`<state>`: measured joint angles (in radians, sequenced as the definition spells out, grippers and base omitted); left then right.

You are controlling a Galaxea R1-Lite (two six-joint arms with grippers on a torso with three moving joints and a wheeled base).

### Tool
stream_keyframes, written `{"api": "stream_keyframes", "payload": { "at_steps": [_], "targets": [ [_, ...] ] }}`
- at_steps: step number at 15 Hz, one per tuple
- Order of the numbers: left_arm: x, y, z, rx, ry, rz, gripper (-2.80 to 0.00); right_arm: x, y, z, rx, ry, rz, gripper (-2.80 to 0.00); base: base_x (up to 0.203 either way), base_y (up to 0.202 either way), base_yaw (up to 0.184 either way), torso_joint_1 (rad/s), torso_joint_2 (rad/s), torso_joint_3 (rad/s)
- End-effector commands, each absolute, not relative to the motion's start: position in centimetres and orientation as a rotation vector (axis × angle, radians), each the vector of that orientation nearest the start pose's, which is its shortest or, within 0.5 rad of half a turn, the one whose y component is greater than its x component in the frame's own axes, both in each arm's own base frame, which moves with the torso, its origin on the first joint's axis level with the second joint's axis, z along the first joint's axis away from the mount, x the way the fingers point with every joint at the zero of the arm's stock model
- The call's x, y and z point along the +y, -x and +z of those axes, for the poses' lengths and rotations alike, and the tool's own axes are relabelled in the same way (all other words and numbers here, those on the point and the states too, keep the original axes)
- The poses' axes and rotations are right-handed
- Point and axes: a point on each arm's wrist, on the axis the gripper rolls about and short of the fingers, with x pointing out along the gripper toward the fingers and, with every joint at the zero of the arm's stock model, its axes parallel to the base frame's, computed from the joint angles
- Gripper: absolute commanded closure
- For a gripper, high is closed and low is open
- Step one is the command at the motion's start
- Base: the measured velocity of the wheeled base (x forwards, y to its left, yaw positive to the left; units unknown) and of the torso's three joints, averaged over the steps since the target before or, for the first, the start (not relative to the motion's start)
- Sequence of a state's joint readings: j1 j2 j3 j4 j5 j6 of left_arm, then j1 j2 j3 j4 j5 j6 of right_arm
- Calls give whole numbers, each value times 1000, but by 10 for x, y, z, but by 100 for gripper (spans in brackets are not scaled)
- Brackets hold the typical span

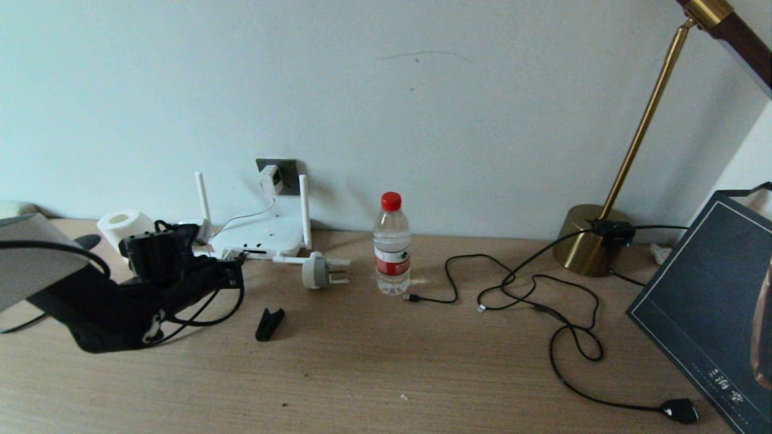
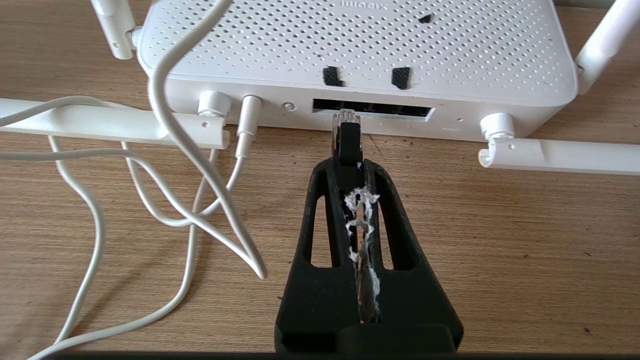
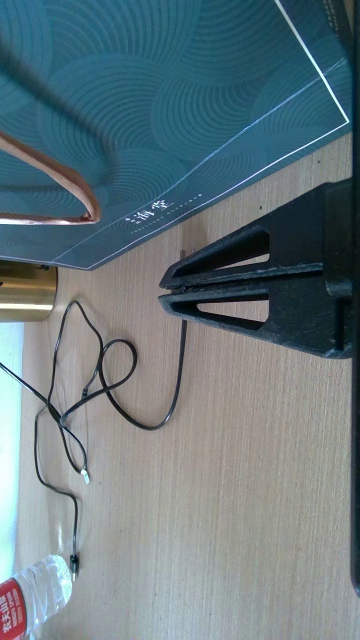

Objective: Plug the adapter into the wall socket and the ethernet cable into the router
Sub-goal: Align cable and router interface, then plug cable into router interface

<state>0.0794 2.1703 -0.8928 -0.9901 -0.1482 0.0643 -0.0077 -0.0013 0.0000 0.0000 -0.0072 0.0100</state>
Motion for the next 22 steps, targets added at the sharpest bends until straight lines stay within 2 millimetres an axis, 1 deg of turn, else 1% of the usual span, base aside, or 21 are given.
{"api": "stream_keyframes", "payload": {
  "at_steps": [1,16,22],
  "targets": [
    [28,-390,73,280,-31,-79,0,0,23,75,0,-10,-15,0,0,0,0,0,0,0],
    [28,-391,75,269,-33,-85,0,0,23,75,0,-10,-15,0,0,0,0,0,0,0],
    [31,-391,75,270,-32,-76,0,0,23,75,0,-10,-15,0,0,0,0,0,0,0]
  ]
}}
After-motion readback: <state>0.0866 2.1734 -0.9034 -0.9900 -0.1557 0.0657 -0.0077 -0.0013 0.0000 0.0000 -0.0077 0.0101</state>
